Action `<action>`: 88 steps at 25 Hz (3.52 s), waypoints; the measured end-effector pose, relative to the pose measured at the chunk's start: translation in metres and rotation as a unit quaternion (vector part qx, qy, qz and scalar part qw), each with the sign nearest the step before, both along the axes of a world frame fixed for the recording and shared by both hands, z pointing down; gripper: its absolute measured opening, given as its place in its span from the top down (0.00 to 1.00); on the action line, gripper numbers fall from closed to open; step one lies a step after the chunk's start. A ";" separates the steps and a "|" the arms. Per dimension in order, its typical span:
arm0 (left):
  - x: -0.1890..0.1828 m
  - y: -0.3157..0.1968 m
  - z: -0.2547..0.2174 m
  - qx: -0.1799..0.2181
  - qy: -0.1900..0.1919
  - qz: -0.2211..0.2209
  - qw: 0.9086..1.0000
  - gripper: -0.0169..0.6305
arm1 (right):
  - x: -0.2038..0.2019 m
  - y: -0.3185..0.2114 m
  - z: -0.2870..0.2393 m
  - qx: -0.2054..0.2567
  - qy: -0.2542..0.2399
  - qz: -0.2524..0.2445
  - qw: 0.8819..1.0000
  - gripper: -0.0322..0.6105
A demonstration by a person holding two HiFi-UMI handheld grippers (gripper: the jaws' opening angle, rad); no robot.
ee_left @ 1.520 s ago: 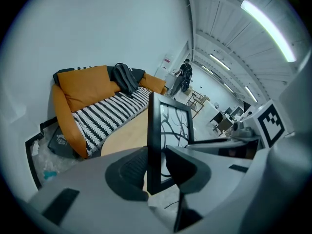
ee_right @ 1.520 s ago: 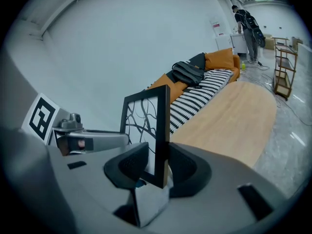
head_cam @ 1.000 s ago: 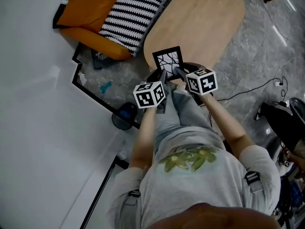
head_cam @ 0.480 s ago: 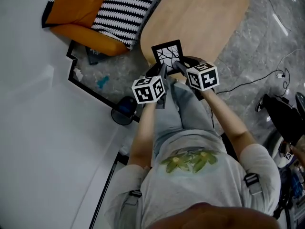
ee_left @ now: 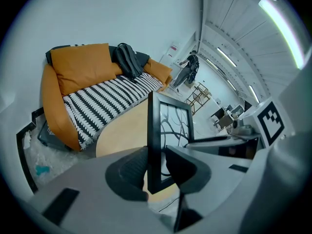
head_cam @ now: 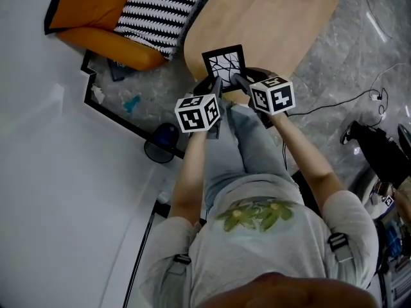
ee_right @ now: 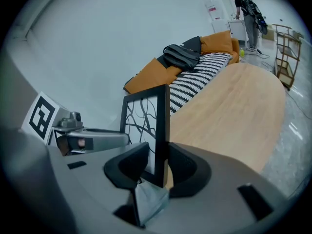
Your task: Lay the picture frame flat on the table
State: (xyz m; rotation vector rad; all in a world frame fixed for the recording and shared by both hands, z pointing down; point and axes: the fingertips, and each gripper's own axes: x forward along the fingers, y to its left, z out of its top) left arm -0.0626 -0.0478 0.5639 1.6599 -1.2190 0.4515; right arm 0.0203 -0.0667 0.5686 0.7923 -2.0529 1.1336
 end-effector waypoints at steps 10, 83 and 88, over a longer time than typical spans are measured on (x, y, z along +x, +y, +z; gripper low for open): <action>-0.006 -0.006 0.030 -0.016 -0.001 -0.011 1.000 0.79 | -0.006 -0.007 0.030 -0.022 0.009 -0.005 1.000 0.74; -0.016 -0.002 0.229 -0.142 -0.010 -0.029 0.989 0.79 | -0.016 -0.006 0.226 -0.082 0.070 -0.004 0.994 0.74; -0.016 -0.002 0.238 -0.150 -0.010 -0.033 0.988 0.78 | -0.015 -0.007 0.234 -0.078 0.079 -0.002 0.994 0.74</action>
